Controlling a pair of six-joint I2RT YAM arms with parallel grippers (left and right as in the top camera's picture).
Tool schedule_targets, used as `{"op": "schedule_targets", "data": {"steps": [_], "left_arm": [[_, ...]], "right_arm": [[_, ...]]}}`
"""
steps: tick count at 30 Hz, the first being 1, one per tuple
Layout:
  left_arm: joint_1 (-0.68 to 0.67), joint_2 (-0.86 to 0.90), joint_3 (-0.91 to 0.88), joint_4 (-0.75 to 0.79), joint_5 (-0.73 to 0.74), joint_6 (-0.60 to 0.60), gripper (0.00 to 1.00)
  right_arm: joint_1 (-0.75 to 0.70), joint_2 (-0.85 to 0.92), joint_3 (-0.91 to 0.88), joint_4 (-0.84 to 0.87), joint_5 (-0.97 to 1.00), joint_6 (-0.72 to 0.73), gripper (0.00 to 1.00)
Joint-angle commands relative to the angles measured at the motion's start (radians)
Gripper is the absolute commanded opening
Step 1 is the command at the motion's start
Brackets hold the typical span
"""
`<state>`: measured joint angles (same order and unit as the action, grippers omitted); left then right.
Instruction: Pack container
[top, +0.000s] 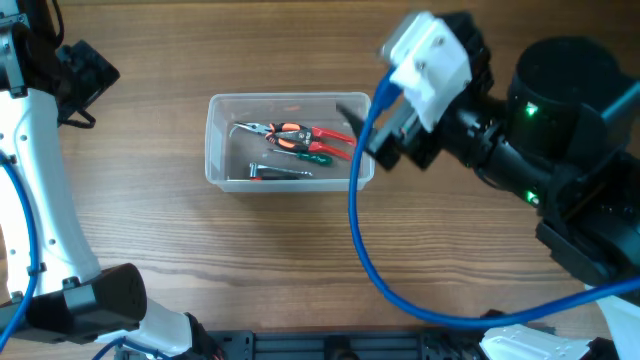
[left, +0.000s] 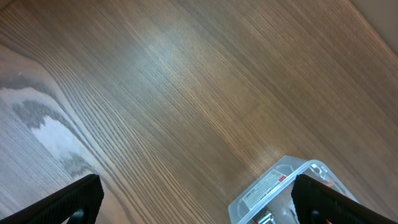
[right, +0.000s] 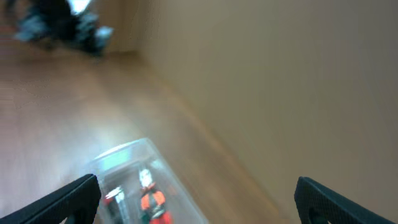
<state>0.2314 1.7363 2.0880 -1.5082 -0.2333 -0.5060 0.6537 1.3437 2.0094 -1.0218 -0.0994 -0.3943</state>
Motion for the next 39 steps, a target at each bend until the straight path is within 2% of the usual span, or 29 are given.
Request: {"op": "schedule_targets", "data": {"steps": [1,6,8,11,13,17,21,26,31,35,39], "left_arm": [[0.005,0.003,-0.001,0.0,0.009,0.005,1.0],[0.005,0.003,-0.001,0.0,0.009,0.005,1.0],[0.005,0.003,-0.001,0.0,0.009,0.005,1.0],[0.005,0.003,-0.001,0.0,0.009,0.005,1.0],[0.005,0.003,-0.001,0.0,0.009,0.005,1.0],[0.005,0.003,-0.001,0.0,0.009,0.005,1.0],[0.005,0.003,-0.001,0.0,0.009,0.005,1.0],[0.005,0.003,-0.001,0.0,0.009,0.005,1.0],[0.005,0.003,-0.001,0.0,0.009,0.005,1.0],[0.005,0.003,-0.001,0.0,0.009,0.005,1.0],[0.005,0.003,-0.001,0.0,0.009,0.005,1.0]], "right_arm": [[0.003,0.005,0.001,-0.066,-0.054,-0.023,1.0],[0.003,-0.033,0.001,-0.117,0.086,0.006,1.0],[0.0,-0.051,0.001,-0.116,0.171,0.124,1.0],[-0.053,-0.122,-0.023,-0.103,0.325,0.425,1.0],[-0.089,-0.178,-0.051,-0.062,0.304,0.444,1.0],[-0.21,-0.359,-0.197,0.058,0.183,0.437,1.0],[-0.358,-0.563,-0.439,0.141,0.029,0.309,1.0],[-0.495,-0.792,-0.765,0.175,0.019,0.24,1.0],[-0.556,-0.967,-1.071,0.234,-0.063,0.239,1.0],[-0.568,-1.096,-1.343,0.434,-0.146,0.24,1.0],[-0.568,-1.187,-1.548,0.533,-0.165,0.24,1.0]]}}
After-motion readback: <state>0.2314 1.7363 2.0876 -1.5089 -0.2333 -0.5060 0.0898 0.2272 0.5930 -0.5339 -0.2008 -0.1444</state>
